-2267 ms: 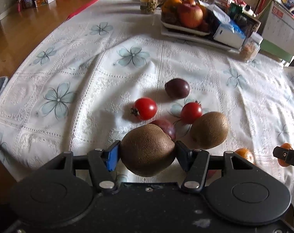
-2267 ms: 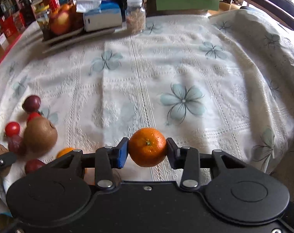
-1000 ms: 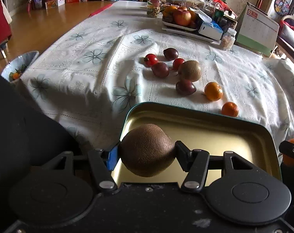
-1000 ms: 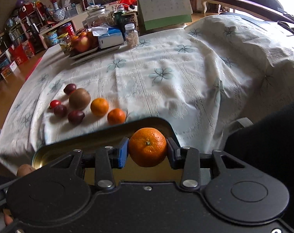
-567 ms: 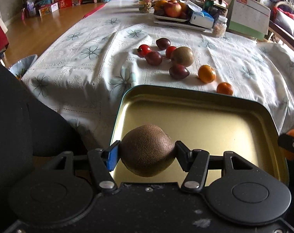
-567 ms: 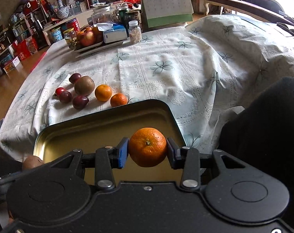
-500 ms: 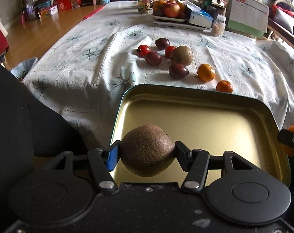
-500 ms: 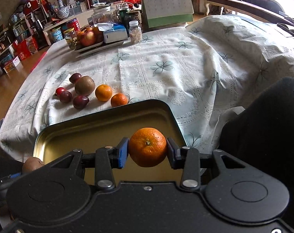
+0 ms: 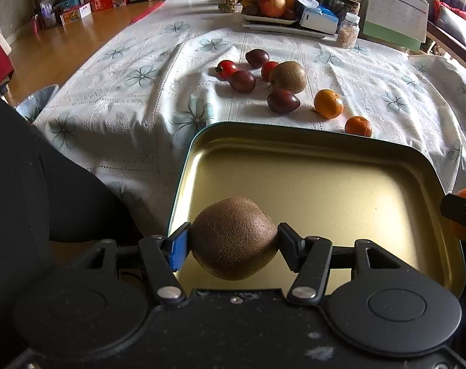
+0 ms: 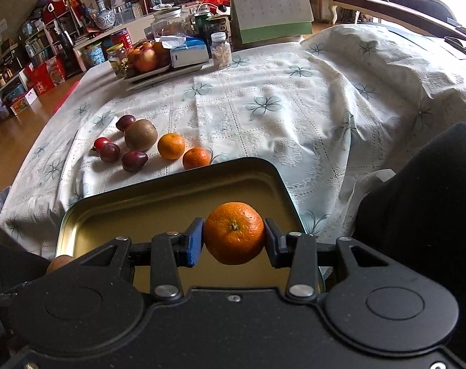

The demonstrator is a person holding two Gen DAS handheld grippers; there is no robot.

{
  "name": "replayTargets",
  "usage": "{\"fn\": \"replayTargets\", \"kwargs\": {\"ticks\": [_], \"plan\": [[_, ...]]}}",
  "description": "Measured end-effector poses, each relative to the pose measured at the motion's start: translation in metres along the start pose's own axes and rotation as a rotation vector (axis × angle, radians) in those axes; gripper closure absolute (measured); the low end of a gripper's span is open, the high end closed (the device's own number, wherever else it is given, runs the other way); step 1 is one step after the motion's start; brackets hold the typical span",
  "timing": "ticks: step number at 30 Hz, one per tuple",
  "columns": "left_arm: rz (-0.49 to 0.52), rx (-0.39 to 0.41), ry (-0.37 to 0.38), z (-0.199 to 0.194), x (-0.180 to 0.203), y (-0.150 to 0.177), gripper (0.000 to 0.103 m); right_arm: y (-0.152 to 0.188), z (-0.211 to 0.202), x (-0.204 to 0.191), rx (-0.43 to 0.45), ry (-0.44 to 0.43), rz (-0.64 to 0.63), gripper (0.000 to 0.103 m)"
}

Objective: Organize fruits
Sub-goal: 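Open left gripper to drop kiwi in tray while right gripper releases orange there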

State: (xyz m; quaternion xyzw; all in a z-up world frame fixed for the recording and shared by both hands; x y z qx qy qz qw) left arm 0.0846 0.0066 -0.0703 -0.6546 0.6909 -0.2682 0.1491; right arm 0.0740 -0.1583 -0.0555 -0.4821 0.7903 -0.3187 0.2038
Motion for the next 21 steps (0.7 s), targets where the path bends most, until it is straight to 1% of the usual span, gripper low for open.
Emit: {"fn": "replayTargets", "kwargs": {"ticks": [2, 5, 6, 8, 13, 16, 21], "plan": [[-0.003, 0.017, 0.004, -0.003, 0.000, -0.001, 0.045, 0.000, 0.000, 0.000, -0.004, 0.001, -0.004, 0.053], [0.021, 0.094, -0.011, -0.013, 0.003, -0.006, 0.046, 0.000, 0.000, 0.000, -0.001, 0.005, -0.004, 0.052], [0.035, 0.105, -0.016, -0.015, 0.005, -0.006, 0.046, 0.000, 0.000, 0.000, 0.007, 0.005, -0.002, 0.052], [0.068, 0.103, -0.020, -0.014, 0.009, -0.005, 0.046, -0.001, -0.001, 0.000, 0.018, 0.007, -0.001, 0.052], [0.137, 0.117, -0.026, -0.014, 0.019, -0.004, 0.045, 0.001, 0.001, -0.003, 0.008, 0.011, -0.019, 0.052], [0.145, 0.118, -0.030, -0.013, 0.018, -0.003, 0.045, 0.001, 0.001, -0.003, 0.008, 0.012, -0.020, 0.052], [0.113, 0.103, -0.024, -0.011, 0.013, -0.004, 0.045, 0.001, 0.001, -0.003, 0.008, 0.014, -0.017, 0.052]]}}
Point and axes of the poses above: each gripper's, at about its wrist camera, not at the fingertips, and z roughly the way its jaws point, x to its right, y to its underside, the point moved 8 cm from there along z, roughly the way its jaws point, and after that the axes turned 8 degrees about y, right-handed, at the moved point
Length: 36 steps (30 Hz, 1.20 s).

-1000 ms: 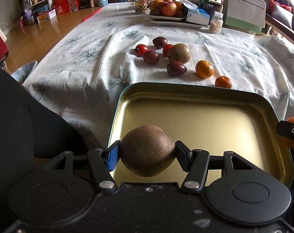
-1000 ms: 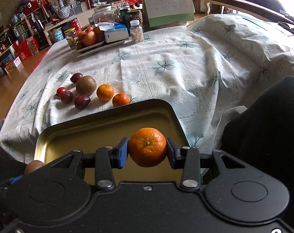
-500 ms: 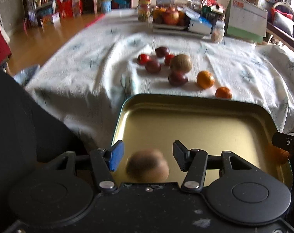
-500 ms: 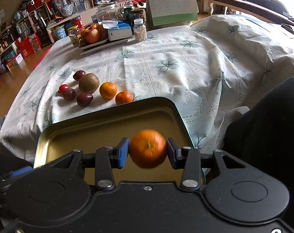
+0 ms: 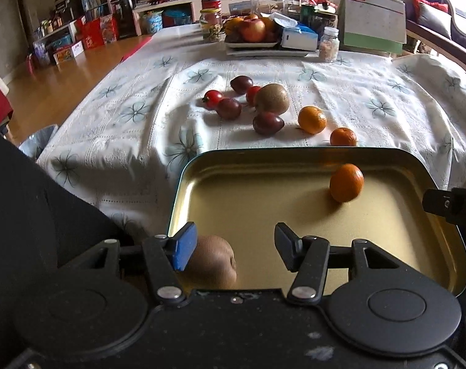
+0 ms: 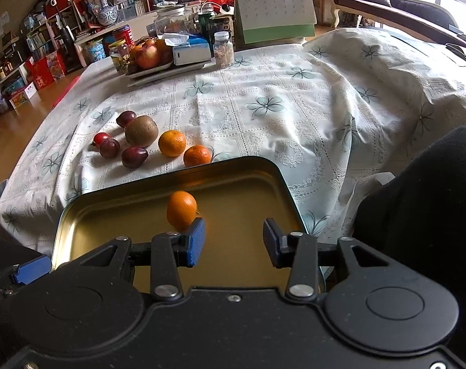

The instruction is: Organize fruits

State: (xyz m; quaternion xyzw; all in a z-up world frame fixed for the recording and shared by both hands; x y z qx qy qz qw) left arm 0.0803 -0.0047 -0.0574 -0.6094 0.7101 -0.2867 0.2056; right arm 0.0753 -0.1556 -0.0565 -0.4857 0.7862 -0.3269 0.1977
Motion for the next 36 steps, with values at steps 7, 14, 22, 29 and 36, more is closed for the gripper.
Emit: {"fn": "replayTargets", "kwargs": {"ticks": [7, 14, 22, 29, 36], "plan": [[-0.055, -0.022, 0.007, 0.0028, -0.0060, 0.0005, 0.045, -0.0001, 0.0001, 0.0029, -0.002, 0.011, 0.012, 0.050], [-0.060, -0.026, 0.006, 0.0033, -0.0044, 0.0011, 0.045, 0.0011, 0.0010, 0.0013, -0.010, 0.013, -0.003, 0.050], [-0.064, -0.027, 0.008, 0.0035, -0.0043, 0.0009, 0.045, 0.0010, 0.0011, 0.0017, -0.004, -0.022, 0.014, 0.050], [-0.068, -0.030, 0.012, 0.0038, -0.0042, 0.0007, 0.045, -0.0018, -0.0011, 0.0054, 0.015, 0.000, 0.035, 0.050], [-0.071, -0.029, 0.016, 0.0034, -0.0042, 0.0011, 0.045, -0.0020, 0.0038, 0.0065, -0.023, 0.014, 0.047, 0.050]]}}
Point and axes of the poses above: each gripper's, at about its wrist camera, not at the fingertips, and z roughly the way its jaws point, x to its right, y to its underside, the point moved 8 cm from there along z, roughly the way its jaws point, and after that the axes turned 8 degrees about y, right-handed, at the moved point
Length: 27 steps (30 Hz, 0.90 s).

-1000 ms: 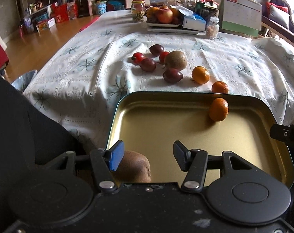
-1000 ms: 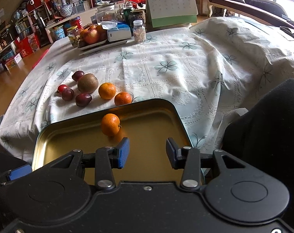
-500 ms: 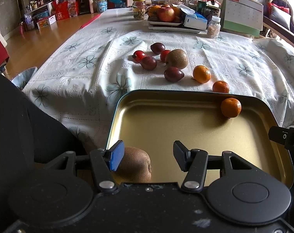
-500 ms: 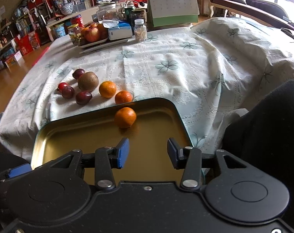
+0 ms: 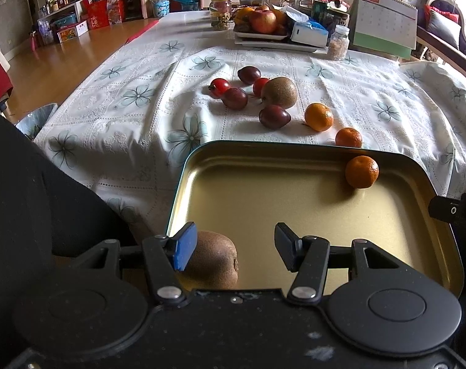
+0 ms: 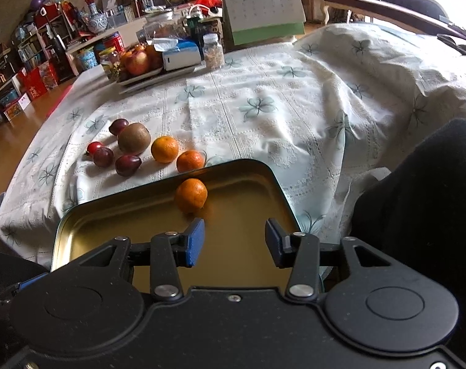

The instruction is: Organize fruits

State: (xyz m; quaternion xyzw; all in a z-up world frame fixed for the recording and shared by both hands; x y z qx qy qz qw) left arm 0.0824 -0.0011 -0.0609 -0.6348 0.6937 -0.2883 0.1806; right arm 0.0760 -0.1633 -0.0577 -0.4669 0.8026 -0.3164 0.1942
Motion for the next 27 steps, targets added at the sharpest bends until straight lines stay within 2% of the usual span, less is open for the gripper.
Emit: {"fn": "replayTargets", "kwargs": {"ticks": [10, 15, 27], "plan": [[-0.003, 0.003, 0.005, -0.001, 0.000, 0.000, 0.045, 0.004, 0.004, -0.003, -0.057, -0.025, -0.010, 0.050], [-0.014, 0.001, 0.005, -0.003, -0.001, -0.001, 0.045, 0.008, 0.007, -0.008, -0.135, -0.105, -0.007, 0.053], [-0.099, -0.049, 0.001, 0.000, -0.009, -0.011, 0.045, -0.009, 0.015, -0.023, -0.173, -0.101, -0.075, 0.053]]}}
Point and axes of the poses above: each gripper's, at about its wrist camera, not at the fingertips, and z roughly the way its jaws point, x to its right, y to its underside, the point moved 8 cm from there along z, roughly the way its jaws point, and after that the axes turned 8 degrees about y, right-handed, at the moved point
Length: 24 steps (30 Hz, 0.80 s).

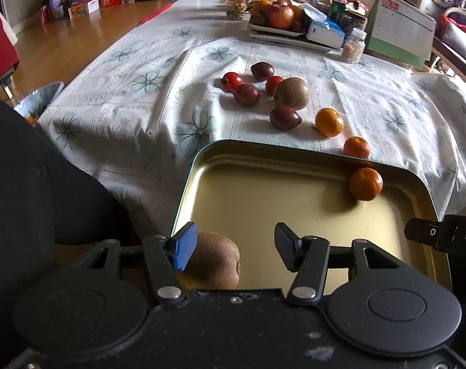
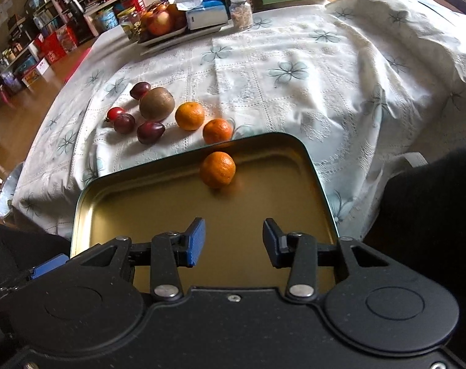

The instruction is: Organize fruits

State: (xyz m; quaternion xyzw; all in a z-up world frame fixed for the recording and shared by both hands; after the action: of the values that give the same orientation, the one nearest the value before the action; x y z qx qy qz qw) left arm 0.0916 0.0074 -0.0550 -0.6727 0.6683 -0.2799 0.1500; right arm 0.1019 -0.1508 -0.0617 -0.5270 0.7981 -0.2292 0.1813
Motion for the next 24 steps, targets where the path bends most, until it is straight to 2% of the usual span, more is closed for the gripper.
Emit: {"fn": "replayTargets", "kwargs": {"ticks": [4, 13, 24], "plan": [[-0.011, -0.022, -0.019, 0.004, -0.006, -0.010, 0.045, -0.015, 0.009, -0.004, -0.020, 0.000, -0.008, 0.052], [-0.009, -0.044, -0.035, 0.015, -0.016, -0.045, 0.045, -0.055, 0.024, -0.014, -0.004, 0.000, -0.032, 0.052], [0.078, -0.017, -0.029, 0.039, -0.010, -0.110, 0.045, -0.097, 0.055, -0.019, -0.037, -0.011, -0.018, 0.052]]}}
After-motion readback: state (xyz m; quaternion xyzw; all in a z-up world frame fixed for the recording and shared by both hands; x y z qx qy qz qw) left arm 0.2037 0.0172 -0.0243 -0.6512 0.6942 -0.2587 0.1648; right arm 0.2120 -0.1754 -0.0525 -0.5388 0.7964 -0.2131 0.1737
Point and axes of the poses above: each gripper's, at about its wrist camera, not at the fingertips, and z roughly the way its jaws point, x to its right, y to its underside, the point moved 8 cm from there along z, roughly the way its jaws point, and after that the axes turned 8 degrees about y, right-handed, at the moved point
